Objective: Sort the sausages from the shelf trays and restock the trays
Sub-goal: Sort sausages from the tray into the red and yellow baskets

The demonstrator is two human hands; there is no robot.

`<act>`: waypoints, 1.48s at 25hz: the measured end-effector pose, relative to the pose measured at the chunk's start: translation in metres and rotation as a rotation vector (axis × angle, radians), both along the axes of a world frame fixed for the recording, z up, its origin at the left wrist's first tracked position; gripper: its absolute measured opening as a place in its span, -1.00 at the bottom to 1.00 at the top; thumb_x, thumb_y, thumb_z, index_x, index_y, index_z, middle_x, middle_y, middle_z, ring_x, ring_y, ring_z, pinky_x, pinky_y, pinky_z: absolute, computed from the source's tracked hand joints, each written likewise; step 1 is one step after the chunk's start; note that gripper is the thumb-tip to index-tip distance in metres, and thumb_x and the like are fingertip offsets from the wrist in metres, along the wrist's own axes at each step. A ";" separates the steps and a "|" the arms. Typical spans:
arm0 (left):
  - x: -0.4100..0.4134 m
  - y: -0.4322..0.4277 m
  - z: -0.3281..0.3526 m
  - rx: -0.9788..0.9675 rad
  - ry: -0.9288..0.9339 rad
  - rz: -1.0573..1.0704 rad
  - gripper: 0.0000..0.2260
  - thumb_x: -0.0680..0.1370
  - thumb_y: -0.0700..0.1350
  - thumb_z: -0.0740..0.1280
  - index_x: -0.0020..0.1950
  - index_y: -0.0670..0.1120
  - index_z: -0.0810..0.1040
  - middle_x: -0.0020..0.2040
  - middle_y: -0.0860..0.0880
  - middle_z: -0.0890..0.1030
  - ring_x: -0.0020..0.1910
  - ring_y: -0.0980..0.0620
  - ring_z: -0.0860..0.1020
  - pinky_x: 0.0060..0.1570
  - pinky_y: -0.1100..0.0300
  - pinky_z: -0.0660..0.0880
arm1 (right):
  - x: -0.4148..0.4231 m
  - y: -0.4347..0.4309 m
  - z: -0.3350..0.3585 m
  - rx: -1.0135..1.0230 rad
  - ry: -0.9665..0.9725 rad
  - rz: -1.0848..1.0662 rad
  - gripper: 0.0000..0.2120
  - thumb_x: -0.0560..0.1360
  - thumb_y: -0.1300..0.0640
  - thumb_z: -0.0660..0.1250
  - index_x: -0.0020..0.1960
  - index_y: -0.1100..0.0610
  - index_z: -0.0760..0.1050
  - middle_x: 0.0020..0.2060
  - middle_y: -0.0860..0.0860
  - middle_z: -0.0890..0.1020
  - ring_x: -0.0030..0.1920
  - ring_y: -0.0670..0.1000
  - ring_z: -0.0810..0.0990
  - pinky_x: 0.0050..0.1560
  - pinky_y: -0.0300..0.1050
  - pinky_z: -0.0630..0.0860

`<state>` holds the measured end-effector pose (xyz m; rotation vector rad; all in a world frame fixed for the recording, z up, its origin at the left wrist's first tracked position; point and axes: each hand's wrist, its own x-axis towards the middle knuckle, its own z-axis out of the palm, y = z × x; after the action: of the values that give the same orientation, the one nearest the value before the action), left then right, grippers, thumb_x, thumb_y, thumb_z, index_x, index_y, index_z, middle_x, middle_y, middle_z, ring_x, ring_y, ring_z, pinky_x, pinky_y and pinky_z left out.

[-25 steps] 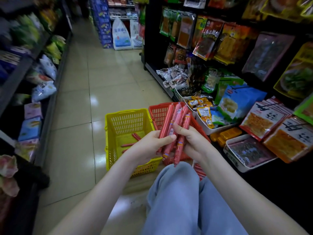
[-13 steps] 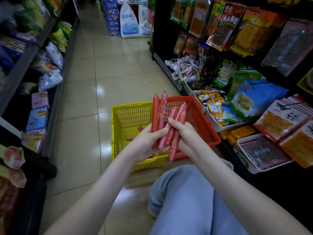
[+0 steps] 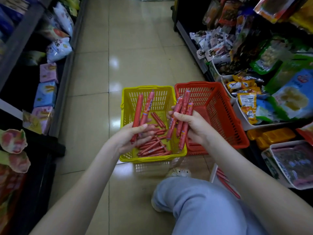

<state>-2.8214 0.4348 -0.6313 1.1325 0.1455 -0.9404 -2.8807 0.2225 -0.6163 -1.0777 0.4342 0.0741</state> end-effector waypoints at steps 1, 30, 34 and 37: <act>0.012 0.002 -0.012 0.029 0.017 0.031 -0.78 0.49 -0.22 0.31 0.13 -0.11 0.54 -0.09 -0.09 0.69 -0.16 0.02 0.68 -0.20 0.19 0.62 | 0.012 -0.006 -0.014 -0.063 0.049 0.009 -0.73 0.47 0.37 0.31 0.16 0.26 0.47 -0.09 0.11 0.65 0.01 0.10 0.63 0.09 0.01 0.56; 0.013 -0.160 -0.185 0.934 -1.619 -0.506 -0.53 0.47 -0.15 0.18 0.37 -0.23 0.42 0.31 -0.23 0.49 0.29 -0.20 0.47 0.28 -0.08 0.41 | 0.004 -0.092 -0.213 -1.536 -0.269 0.270 -0.60 0.43 0.22 0.22 0.24 0.28 0.46 0.13 0.19 0.57 0.16 0.17 0.52 0.20 0.03 0.45; -0.058 -0.236 -0.193 0.619 -1.916 -0.506 -0.57 0.48 -0.21 0.19 0.35 -0.25 0.45 0.35 -0.25 0.45 0.36 -0.19 0.39 0.38 -0.07 0.28 | -0.093 -0.149 -0.231 -1.536 -0.056 -0.082 -0.62 0.45 0.19 0.18 0.24 0.29 0.41 0.10 0.25 0.56 0.14 0.16 0.45 0.23 0.03 0.36; -0.116 -0.263 -0.242 0.358 -2.145 -0.842 -0.58 0.50 -0.17 0.24 0.37 -0.18 0.45 0.37 -0.22 0.44 0.37 -0.18 0.40 0.41 -0.05 0.22 | -0.198 -0.179 -0.286 -1.466 0.324 -0.044 -0.58 0.47 0.09 0.21 0.27 0.26 0.39 0.12 0.22 0.55 0.13 0.23 0.51 0.19 0.12 0.39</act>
<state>-2.9375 0.1717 -0.8732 2.0073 -2.0585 0.0922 -3.0790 0.0432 -0.9028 -2.5124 0.8372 -0.1446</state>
